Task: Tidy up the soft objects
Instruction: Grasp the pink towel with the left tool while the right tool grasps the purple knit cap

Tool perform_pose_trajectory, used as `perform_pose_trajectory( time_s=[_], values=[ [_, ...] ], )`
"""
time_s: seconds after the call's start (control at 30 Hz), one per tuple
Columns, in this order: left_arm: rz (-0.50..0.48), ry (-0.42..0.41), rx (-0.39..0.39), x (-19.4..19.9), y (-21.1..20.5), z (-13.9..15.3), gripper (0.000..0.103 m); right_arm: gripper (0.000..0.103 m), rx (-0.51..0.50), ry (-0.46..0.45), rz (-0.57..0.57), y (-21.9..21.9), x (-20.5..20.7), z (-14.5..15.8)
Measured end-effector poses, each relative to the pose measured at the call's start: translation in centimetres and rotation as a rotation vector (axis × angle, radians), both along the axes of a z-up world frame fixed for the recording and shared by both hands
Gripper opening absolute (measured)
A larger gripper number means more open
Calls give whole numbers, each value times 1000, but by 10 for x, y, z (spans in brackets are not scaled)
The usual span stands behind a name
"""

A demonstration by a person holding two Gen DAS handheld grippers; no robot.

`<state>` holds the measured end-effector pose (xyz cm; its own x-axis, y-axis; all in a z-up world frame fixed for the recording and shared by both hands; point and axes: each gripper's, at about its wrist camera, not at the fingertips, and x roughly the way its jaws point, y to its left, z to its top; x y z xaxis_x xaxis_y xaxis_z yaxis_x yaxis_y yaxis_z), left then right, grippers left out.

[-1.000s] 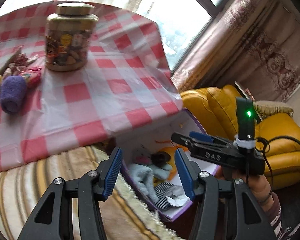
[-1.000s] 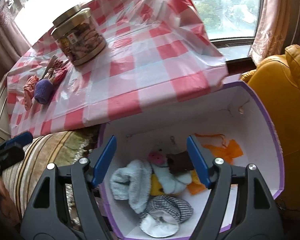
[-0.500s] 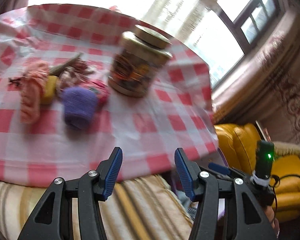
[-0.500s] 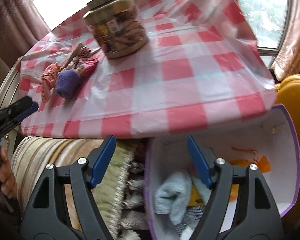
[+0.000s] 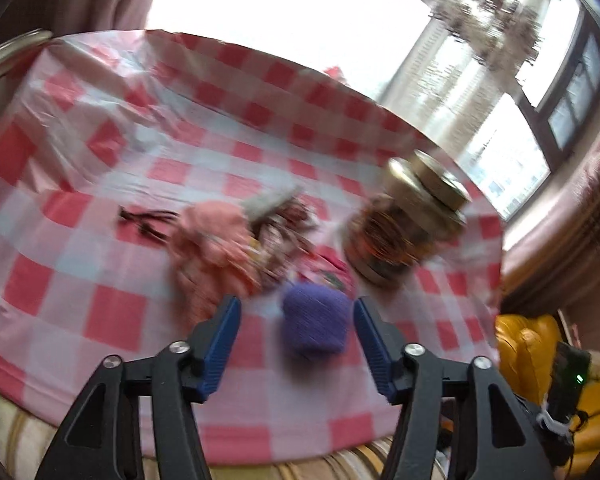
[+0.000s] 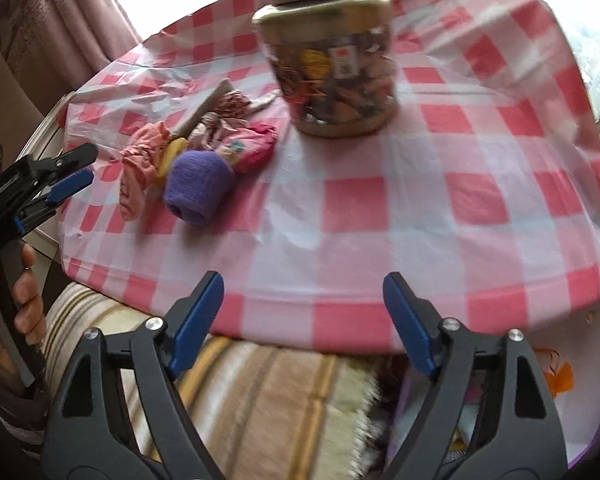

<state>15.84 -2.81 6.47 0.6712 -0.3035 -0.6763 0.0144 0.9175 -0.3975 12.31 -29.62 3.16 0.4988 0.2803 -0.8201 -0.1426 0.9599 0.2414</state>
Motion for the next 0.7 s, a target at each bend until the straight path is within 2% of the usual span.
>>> perform_pose_trajectory(
  time_s=[0.17,0.27,0.43,0.6,0.63,0.67,0.7],
  values=[
    [60,31,42,29,23,-10,69,86,-3,7,35,29,19,-2],
    [75,70,40,44,29,-20,70,86,-1,9,62,48,30,-3],
    [83,148,-10,63,36,-45,72,90,12,6,74,76,47,-5],
    [75,163,-85,70,43,-62,71,91,29,20,43,98,66,-10],
    [78,163,-92,71,45,-64,69,91,27,19,41,102,68,-11],
    [80,161,-96,72,46,-66,59,91,20,19,38,106,71,-13],
    [82,159,-103,73,48,-67,55,91,14,19,36,111,75,-15]
  ],
)
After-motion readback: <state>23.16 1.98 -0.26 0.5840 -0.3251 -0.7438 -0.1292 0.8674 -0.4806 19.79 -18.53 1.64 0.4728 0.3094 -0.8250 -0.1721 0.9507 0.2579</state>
